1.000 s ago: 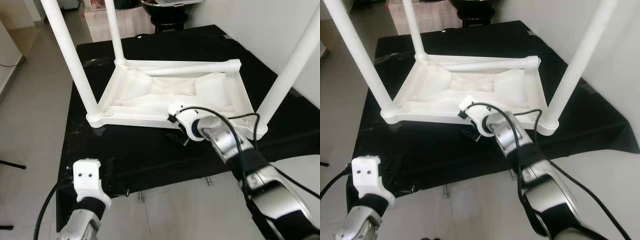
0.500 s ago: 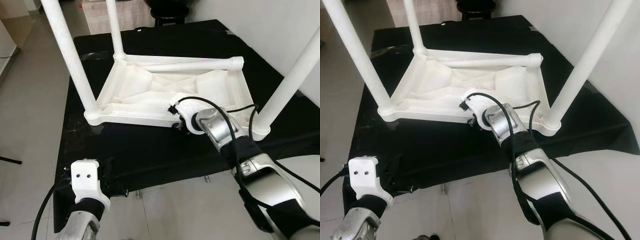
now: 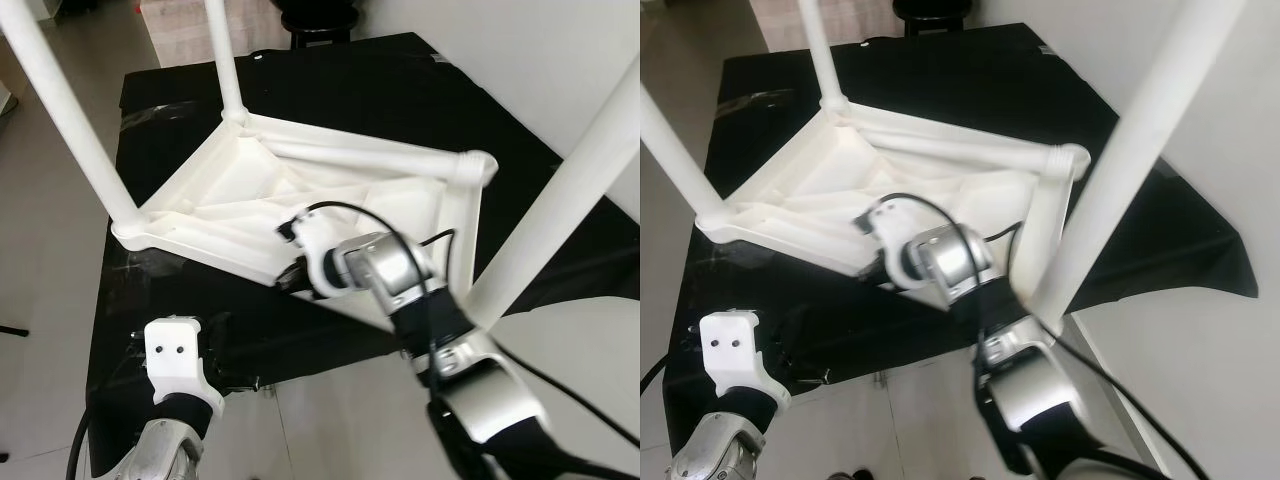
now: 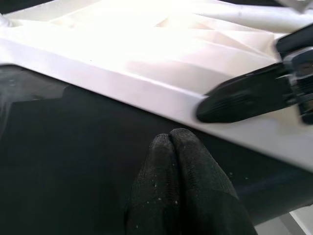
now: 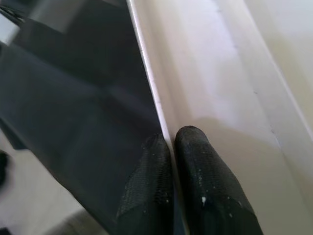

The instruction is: Building children table

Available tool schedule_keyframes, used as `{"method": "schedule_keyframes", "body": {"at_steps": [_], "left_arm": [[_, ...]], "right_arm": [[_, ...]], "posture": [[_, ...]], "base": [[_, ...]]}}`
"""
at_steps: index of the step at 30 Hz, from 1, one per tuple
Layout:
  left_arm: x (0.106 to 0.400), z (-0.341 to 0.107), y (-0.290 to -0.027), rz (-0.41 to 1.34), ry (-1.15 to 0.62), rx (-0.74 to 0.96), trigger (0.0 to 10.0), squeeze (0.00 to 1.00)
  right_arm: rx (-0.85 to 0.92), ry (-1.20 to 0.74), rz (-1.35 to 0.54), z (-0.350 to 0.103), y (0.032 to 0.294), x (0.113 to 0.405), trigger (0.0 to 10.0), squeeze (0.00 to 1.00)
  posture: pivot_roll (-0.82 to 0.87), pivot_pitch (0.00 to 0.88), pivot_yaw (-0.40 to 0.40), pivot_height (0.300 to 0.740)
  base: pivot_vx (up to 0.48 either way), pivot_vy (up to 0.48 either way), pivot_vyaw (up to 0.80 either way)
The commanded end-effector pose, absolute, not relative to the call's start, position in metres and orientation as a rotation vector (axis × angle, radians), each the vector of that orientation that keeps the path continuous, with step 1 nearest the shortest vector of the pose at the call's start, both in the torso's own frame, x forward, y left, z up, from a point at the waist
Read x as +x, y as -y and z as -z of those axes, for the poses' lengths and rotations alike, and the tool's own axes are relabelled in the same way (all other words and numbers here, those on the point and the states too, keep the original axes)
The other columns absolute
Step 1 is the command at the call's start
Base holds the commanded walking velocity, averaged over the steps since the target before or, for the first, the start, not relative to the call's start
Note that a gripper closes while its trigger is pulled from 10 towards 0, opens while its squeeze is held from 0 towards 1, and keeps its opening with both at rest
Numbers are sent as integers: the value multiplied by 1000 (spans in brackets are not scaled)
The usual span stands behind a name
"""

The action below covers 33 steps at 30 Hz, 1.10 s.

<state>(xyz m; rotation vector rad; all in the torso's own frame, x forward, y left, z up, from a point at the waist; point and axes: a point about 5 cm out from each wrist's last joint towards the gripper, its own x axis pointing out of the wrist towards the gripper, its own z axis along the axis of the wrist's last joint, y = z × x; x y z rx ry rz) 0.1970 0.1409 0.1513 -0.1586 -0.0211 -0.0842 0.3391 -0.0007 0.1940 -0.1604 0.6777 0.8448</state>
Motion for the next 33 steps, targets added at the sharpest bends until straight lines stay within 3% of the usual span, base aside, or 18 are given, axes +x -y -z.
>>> {"method": "schedule_keyframes", "body": {"at_steps": [1,7,11,12,13,14,16,17,18,25,26,30,31,32,33], "left_arm": [[195,-147,-142,66,-2,-149,10000,0],[196,-147,-141,63,1,-143,10000,0],[196,-148,-141,64,1,-138,10000,0],[197,-148,-140,66,1,-135,10000,0],[197,-148,-140,66,1,-135,10000,0],[196,-148,-140,66,2,-132,10000,0],[196,-148,-140,66,2,-132,10000,0],[196,-148,-139,67,2,-130,10000,0],[196,-148,-139,66,2,-129,10000,0],[196,-148,-139,64,3,-129,10000,0],[197,-149,-140,66,6,-129,10000,0],[198,-149,-141,67,8,-129,10000,0],[199,-149,-142,67,9,-128,10000,0],[199,-149,-142,68,11,-128,10000,0],[200,-149,-143,68,14,-127,10000,0]], "right_arm": [[-123,-659,-765,-194,3,342,0,0],[53,-449,-521,-211,-27,355,0,0],[84,-355,-469,-222,-36,359,0,0],[93,-269,-435,-234,-41,361,8196,0],[93,-269,-435,-234,-41,361,8196,0],[100,-195,-435,-244,-48,362,10000,0],[100,-195,-435,-244,-48,362,10000,0],[145,-153,-449,-251,-54,362,10000,694],[223,-127,-525,-260,-62,357,10000,1000],[423,-4,-803,-287,-73,335,10000,1000],[461,130,-1104,-292,-53,310,10000,1000],[391,167,-1286,-281,-33,293,10000,1000],[315,164,-1340,-268,-15,289,10000,1000],[244,146,-1378,-256,3,286,10000,737],[186,107,-1406,-243,23,282,10000,0]], "posture": [[-12,209,-39,740],[1,205,-40,740],[12,204,-40,740],[17,202,-41,740],[17,202,-41,740],[17,202,-43,740],[17,202,-43,740],[17,202,-43,740],[19,203,-45,740],[2,205,-38,740],[-12,206,-31,740],[-20,206,-29,740],[-27,205,-26,740],[-29,204,-25,740],[-37,203,-19,740]], "base": [[0,0,0],[0,0,0],[0,0,0],[0,0,0],[0,0,0],[0,0,0],[0,0,0],[0,0,0],[0,0,0],[0,0,0],[0,0,0],[0,0,0],[0,0,0],[0,0,0],[0,0,0]]}}
